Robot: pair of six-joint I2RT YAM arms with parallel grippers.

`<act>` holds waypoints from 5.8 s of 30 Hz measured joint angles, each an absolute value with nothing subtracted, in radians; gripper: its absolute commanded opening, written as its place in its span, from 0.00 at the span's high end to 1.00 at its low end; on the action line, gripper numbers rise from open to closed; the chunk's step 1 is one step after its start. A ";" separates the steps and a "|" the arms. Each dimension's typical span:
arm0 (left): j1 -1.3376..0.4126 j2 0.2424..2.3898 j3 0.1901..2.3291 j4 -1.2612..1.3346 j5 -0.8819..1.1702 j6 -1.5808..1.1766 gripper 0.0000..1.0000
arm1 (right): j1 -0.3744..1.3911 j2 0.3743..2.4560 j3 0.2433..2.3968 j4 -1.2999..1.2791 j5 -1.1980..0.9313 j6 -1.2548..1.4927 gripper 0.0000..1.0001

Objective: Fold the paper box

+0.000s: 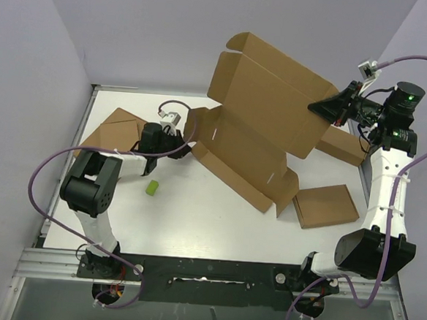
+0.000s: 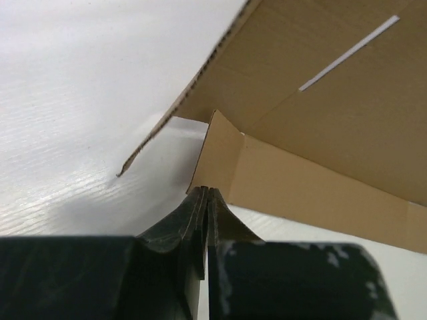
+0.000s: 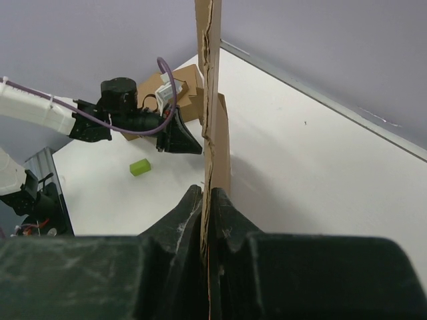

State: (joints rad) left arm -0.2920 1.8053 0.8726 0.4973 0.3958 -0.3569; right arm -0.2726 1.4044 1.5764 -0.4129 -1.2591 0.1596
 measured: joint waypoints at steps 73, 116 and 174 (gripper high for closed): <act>-0.411 1.964 0.879 0.627 0.521 -0.349 0.96 | -0.260 1.404 1.553 -0.398 -1.259 0.166 1.00; -0.119 1.459 0.824 0.410 0.424 -0.356 0.23 | -0.254 1.400 1.537 -0.374 -1.296 0.178 1.00; -0.425 1.082 0.245 0.679 0.090 -0.246 1.00 | 0.005 1.517 1.628 -0.752 -1.187 -0.166 1.00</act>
State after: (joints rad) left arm -0.4248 1.0817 0.2455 0.6788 0.0898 -0.2462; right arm 0.0048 1.5166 1.6276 -0.7517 -1.1866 -0.1658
